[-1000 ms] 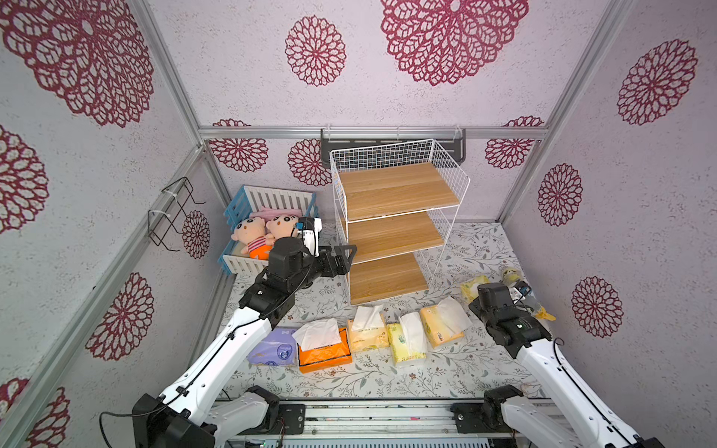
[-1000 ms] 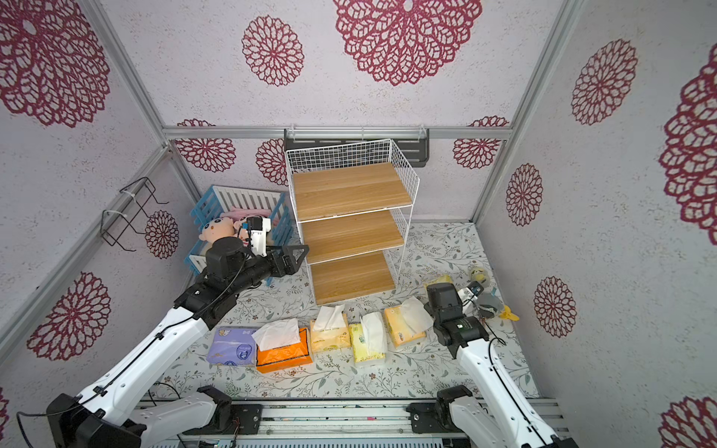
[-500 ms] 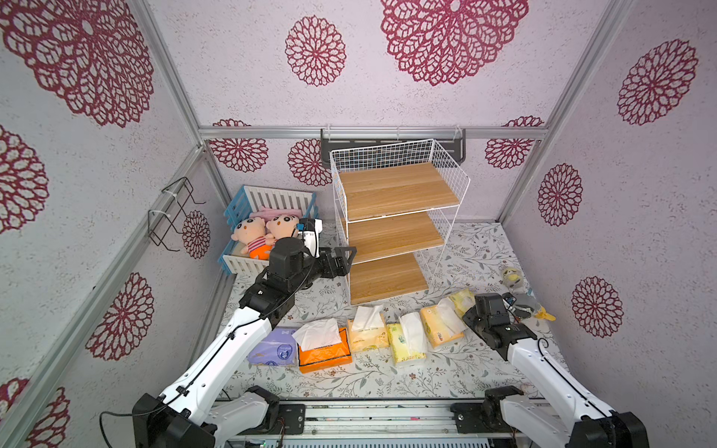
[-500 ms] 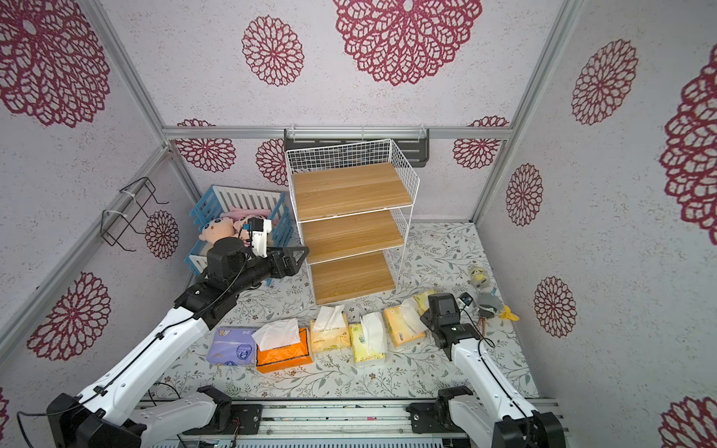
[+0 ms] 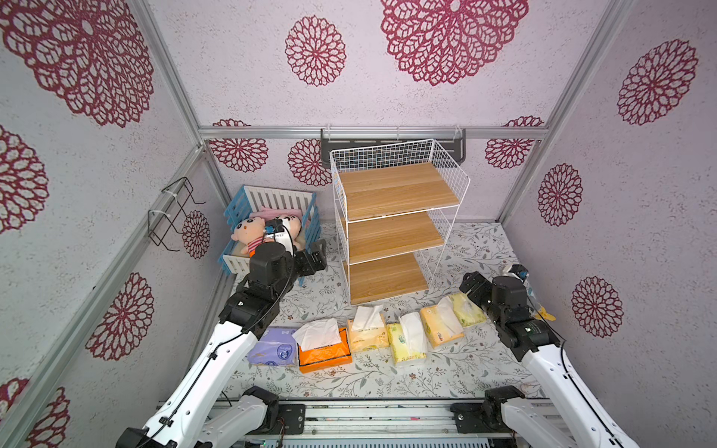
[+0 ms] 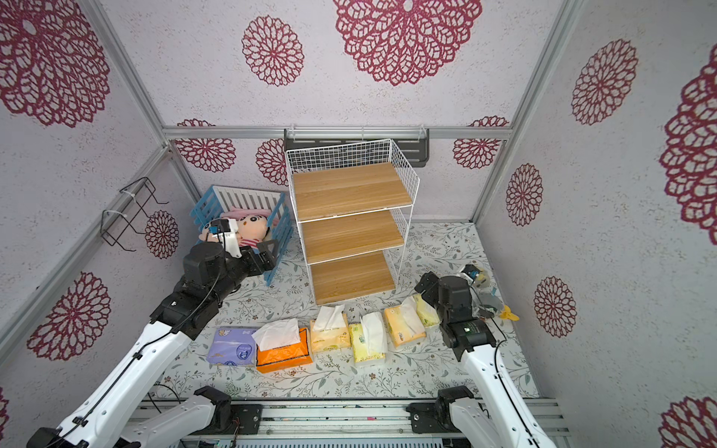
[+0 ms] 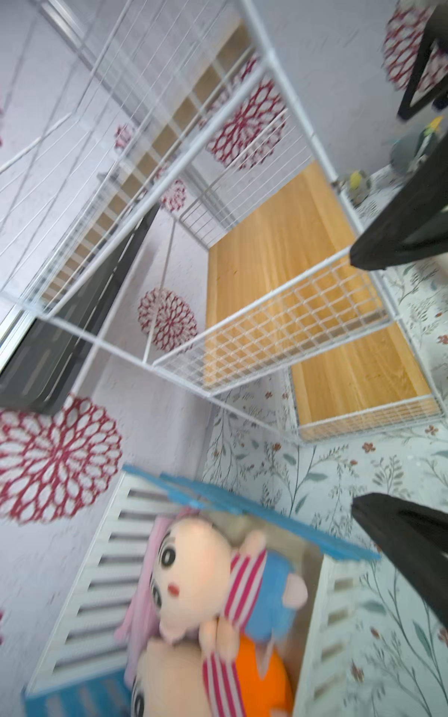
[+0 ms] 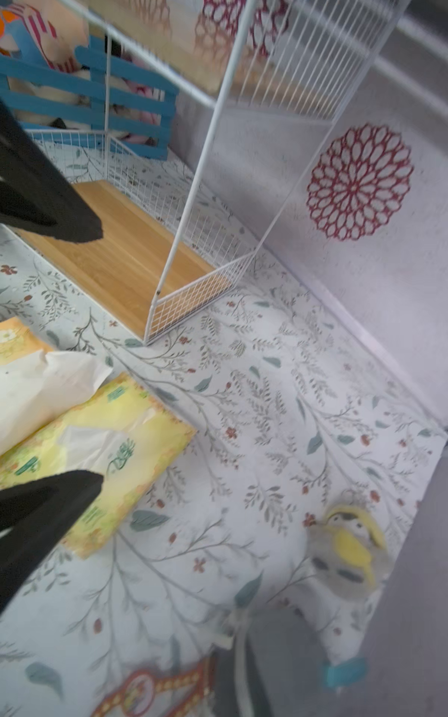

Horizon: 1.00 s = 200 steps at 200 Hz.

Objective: Remove the tissue boxes from the shelf
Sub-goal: Place the box of tissues at the center of the board, then reset both arms

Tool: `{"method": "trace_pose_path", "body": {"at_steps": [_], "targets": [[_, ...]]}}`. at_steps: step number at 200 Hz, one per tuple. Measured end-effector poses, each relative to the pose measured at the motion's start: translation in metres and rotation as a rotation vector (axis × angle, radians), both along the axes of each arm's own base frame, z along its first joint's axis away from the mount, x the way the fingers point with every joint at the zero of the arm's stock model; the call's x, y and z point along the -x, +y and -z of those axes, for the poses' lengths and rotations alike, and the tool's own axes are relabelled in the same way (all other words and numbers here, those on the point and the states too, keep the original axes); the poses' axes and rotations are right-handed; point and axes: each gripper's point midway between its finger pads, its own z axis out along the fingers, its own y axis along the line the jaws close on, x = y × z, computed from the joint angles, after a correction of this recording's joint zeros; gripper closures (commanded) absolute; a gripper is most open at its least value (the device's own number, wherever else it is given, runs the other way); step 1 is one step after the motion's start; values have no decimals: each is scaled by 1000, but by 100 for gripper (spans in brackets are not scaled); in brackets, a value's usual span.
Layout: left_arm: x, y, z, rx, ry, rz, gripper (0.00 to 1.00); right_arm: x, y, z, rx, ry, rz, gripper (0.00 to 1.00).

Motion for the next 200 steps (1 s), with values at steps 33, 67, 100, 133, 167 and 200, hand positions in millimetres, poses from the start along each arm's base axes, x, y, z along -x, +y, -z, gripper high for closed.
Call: {"method": "trace_pose_path", "body": {"at_steps": [33,67,100,133,167,200], "targets": [[-9,62,13,-74,16,-202,3,-31,8,-30,123,-137,-82,1],[-24,86,62,-246,95,-278,3,-75,5,-18,303,-147,-104,1],[-34,106,115,-409,142,-348,3,-89,-10,16,448,-147,-72,1],[-30,127,150,-493,126,-389,3,-79,-38,42,534,-164,0,1],[-39,136,162,-528,85,-410,3,-80,-49,50,553,-222,29,1],[-44,142,158,-522,14,-430,3,-84,-43,52,561,-278,8,1]]}}
